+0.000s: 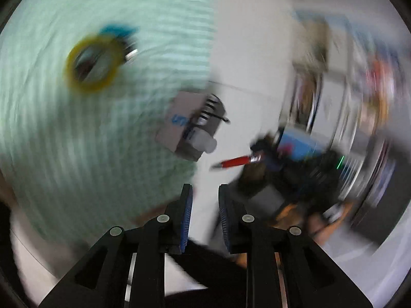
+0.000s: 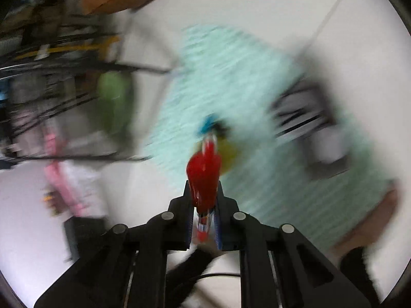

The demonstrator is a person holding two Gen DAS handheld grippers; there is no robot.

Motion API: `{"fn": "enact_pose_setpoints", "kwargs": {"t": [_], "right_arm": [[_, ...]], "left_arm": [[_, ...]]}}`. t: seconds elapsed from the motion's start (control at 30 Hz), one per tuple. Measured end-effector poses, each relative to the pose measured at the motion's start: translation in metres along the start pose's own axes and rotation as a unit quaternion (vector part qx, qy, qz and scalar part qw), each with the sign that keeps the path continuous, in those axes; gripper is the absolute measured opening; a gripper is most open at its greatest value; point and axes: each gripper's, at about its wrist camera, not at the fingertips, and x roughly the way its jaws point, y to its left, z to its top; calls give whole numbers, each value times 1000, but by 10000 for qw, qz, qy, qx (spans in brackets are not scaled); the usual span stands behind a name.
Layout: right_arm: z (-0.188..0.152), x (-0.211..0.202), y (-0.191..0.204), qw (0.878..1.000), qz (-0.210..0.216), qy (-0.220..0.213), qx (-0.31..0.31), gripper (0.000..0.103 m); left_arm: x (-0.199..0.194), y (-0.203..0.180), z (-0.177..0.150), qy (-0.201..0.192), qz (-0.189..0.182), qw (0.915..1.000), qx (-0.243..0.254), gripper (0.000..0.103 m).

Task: Organize rigid objects
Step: 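Hold out the red pen with the left gripper while the right gripper grasps it, then drop the red pen into the box by opening the right gripper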

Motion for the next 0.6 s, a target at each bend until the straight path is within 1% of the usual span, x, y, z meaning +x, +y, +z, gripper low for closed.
{"fn": "enact_pose_setpoints", "kwargs": {"t": [0.03, 0.07, 0.1, 0.17, 0.27, 0.33, 0.37, 0.4, 0.47, 0.5, 0.53, 0.57, 0.6], "right_arm": [[6, -2, -9, 9992, -392, -114, -49, 15], [10, -3, -16, 9973, -698, -199, -85, 15], [15, -2, -27, 9940, -1052, -266, -102, 15], [20, 1, -41, 9903, -1365, -240, -89, 15], [24, 6, -52, 9889, -1469, -213, -40, 15], [25, 9, -53, 9875, -1561, -226, -64, 15], [26, 9, -51, 9864, -1617, -254, -117, 15], [27, 9, -48, 9851, -1684, -300, -173, 15], [24, 11, -43, 9823, -1798, -408, -315, 16], [25, 13, -40, 9792, -1930, -457, -429, 18], [25, 15, -38, 9744, -2124, -498, -543, 28], [25, 16, -36, 9704, -2277, -517, -613, 43], [24, 15, -36, 9681, -2364, -521, -654, 49]], "left_arm": [[-3, 11, 2, -39, -78, 9996, -280, 18], [-8, 26, 5, -113, -113, 9978, -649, 18], [-13, 36, 5, -168, -71, 9964, -832, 18], [-18, 45, 6, -242, 9, 9950, -973, 18], [-23, 41, 5, -205, -116, 9954, -924, 18], [-26, 30, -8, -153, -182, 9967, -772, 21], [-26, 27, -9, -132, -202, 9972, -702, 26], [-25, 21, -12, -115, -207, 9976, -657, 28], [-22, 18, -13, -78, -211, 9980, -590, 28], [-18, 19, -10, -67, -203, 9980, -596, 28], [-15, 22, -8, -62, -193, 9978, -623, 28], [-15, 25, -8, -63, -171, 9976, -668, 28], [-15, 27, -5, -77, -152, 9973, -707, 28]]}}
